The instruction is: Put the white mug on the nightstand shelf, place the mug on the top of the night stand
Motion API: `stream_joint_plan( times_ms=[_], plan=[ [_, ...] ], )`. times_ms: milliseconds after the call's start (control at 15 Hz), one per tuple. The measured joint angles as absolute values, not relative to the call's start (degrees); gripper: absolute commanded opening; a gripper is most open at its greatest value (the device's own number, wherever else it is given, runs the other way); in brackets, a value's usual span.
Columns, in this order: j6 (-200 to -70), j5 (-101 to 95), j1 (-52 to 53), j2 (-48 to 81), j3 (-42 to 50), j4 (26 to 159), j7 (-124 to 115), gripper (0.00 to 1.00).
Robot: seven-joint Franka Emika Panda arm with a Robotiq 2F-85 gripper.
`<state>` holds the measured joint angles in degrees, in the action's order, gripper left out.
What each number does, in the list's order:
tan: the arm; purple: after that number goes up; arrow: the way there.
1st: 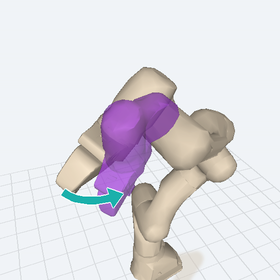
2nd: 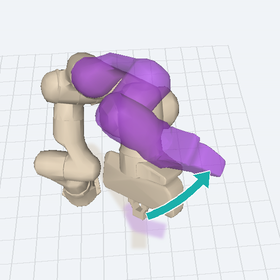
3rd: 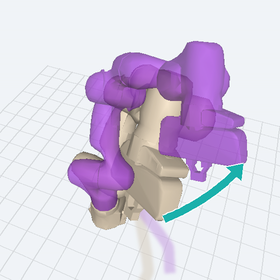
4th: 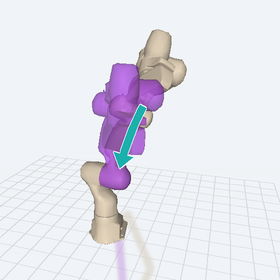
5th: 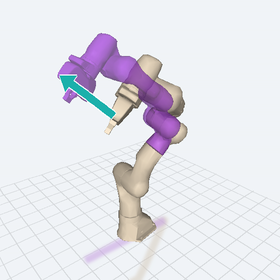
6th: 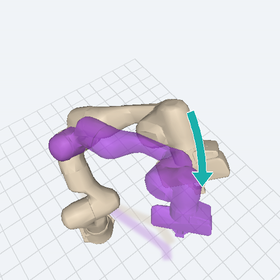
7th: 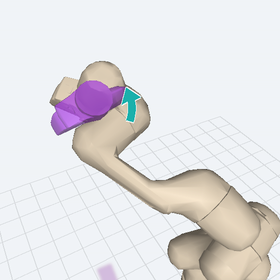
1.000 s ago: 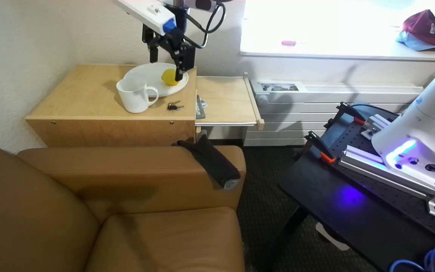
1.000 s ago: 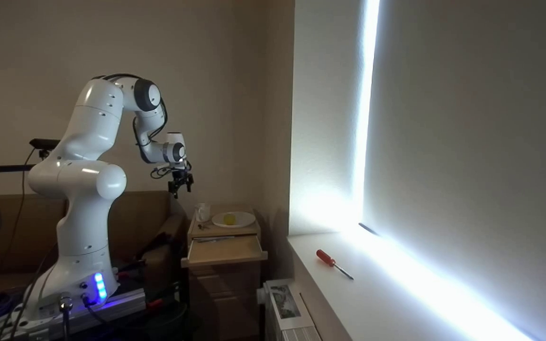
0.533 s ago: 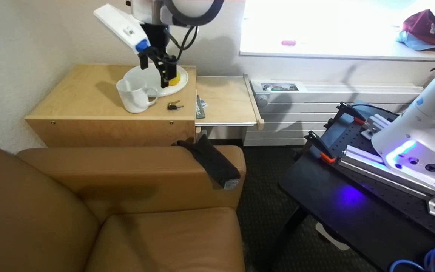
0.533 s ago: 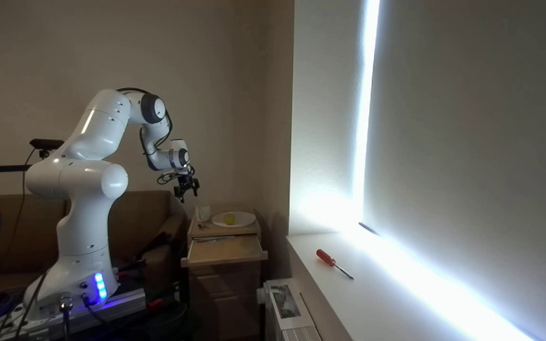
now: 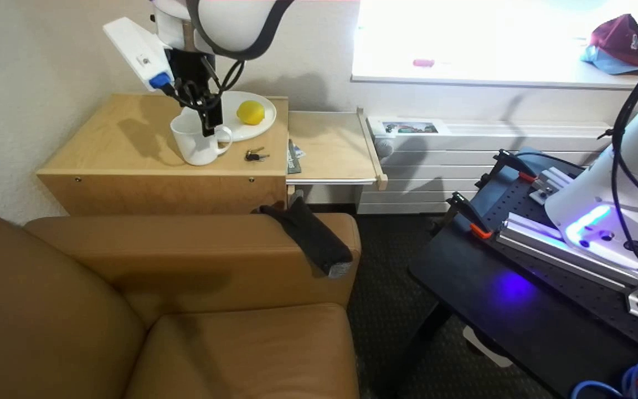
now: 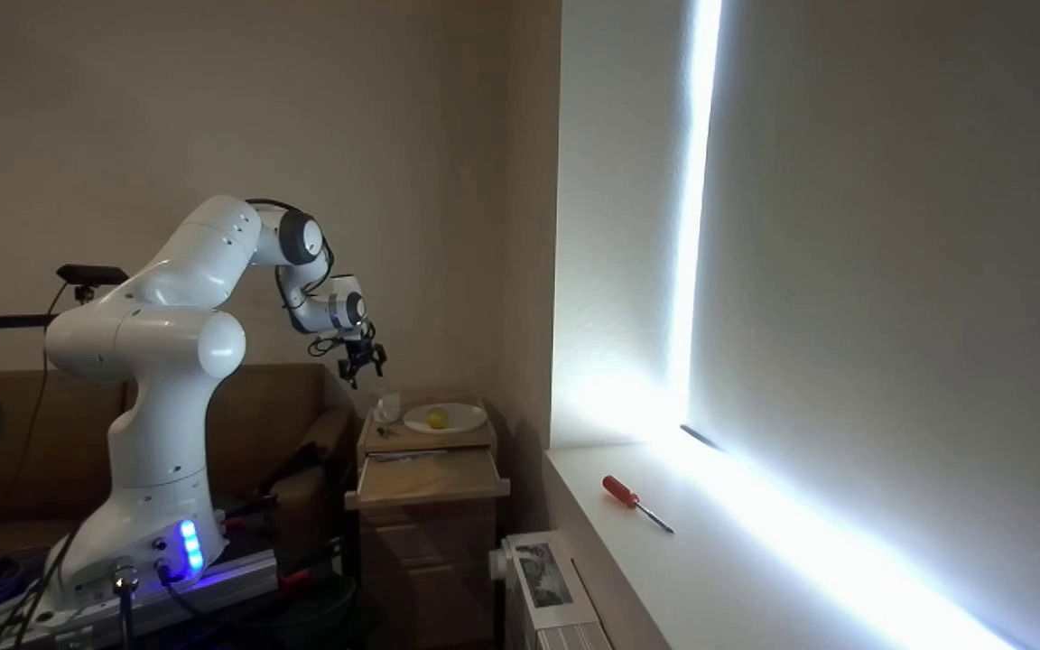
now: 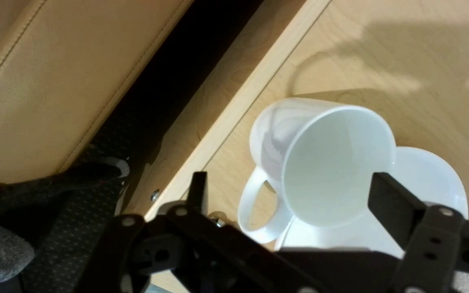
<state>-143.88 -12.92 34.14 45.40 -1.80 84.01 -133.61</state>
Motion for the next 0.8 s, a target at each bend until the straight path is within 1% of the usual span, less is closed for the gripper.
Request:
stream_joint_plan(
  times_ms=[400, 800],
  plan=[
    [-143.9, -12.3, 34.1, 46.6, -1.8, 84.3, -132.8, 1.0],
    [-144.3, -10.3, 34.1, 51.3, -0.7, 80.1, -134.2, 1.0]
  ],
)
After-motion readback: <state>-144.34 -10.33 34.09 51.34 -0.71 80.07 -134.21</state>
